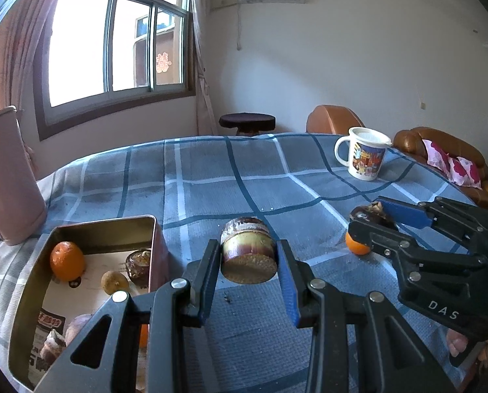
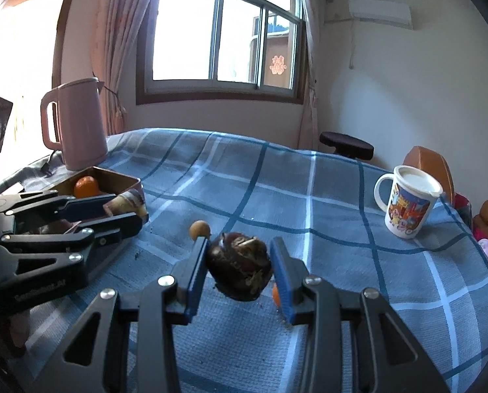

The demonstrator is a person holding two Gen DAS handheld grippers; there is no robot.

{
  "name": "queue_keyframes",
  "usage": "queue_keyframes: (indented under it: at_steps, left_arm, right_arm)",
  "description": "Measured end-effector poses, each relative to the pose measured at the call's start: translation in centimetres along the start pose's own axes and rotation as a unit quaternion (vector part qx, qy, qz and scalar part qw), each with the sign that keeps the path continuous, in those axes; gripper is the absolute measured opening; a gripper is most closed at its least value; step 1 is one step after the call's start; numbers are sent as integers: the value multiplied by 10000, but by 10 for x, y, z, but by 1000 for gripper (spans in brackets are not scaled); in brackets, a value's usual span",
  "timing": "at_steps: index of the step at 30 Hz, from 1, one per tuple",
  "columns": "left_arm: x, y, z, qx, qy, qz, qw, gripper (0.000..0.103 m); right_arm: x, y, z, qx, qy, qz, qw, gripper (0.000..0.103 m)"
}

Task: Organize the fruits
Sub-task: 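Lift the dark brown fruit with the right tool while the left tool holds the jar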

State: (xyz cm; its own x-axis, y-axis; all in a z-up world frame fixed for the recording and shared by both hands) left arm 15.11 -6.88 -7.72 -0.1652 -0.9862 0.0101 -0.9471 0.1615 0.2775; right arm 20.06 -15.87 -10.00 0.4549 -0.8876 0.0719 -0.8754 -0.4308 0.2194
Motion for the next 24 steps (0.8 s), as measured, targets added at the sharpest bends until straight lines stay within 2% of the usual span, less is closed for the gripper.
queue_keyframes:
  at_steps: [10,24]
  left_arm:
    - [0,7,-4,190,-75,-72,9998,37]
    - [0,16,-7,436,-85,-148,9989,36]
  right_arm:
    - [1,13,-7,342,-17,10,9994,41]
    - [2,22,-12,608,63,76,9981,41]
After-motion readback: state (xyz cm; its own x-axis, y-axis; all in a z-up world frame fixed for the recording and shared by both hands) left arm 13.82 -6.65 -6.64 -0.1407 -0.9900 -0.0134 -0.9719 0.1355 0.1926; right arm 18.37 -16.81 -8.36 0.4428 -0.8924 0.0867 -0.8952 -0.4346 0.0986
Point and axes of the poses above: each gripper's, at about its wrist camera, not at the fingertips, and y roughly against the way its jaws point, x to its right, z to its underside, the point moved 6 cm from there along -y, roughly the way its jaws point, and after that the axes turned 13 degrees about x, right-handed, at the moved point
